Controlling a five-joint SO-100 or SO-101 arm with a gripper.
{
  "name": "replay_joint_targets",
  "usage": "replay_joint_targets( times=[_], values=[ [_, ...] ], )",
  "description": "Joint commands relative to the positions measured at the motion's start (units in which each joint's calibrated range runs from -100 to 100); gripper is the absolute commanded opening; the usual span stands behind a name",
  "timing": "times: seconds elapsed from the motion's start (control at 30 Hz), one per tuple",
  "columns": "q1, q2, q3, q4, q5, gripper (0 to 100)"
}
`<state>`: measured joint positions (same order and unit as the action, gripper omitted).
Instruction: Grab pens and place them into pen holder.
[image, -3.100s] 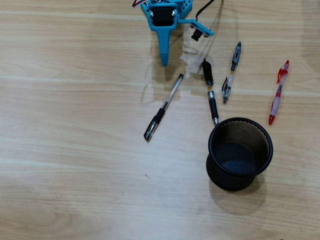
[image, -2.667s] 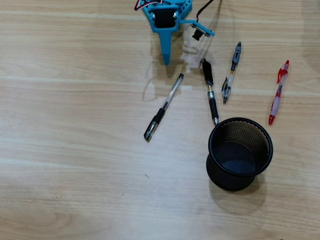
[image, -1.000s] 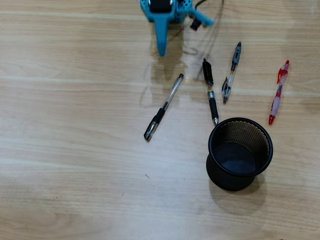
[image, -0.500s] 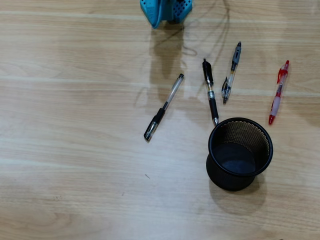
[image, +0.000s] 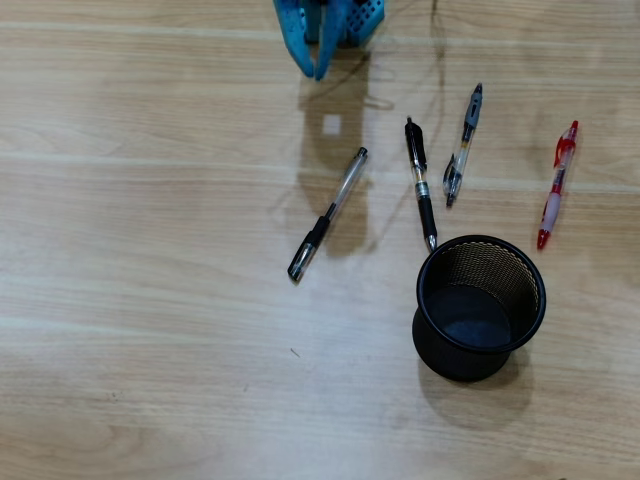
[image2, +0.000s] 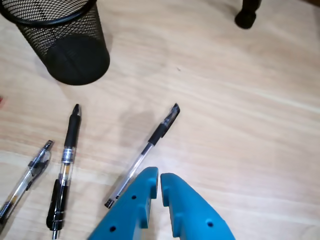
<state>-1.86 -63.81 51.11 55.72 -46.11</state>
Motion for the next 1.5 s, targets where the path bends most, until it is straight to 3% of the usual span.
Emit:
replay_joint_targets(
  times=[0.0, 0.4, 0.6, 1.0, 1.47],
  values=[
    [0.3, 11.9, -11.1, 0.4, -0.7, 3],
    [-0.7, 40.3, -21.8, 1.7, -12.0, 3],
    [-3.4, 48.3, -26.9, 9.3, -16.1, 18],
    [-7.6, 65.2, -42.2, 9.3, -16.7, 23],
    [-7.5, 77.9, -42.3, 9.2, -16.7, 23]
  ],
)
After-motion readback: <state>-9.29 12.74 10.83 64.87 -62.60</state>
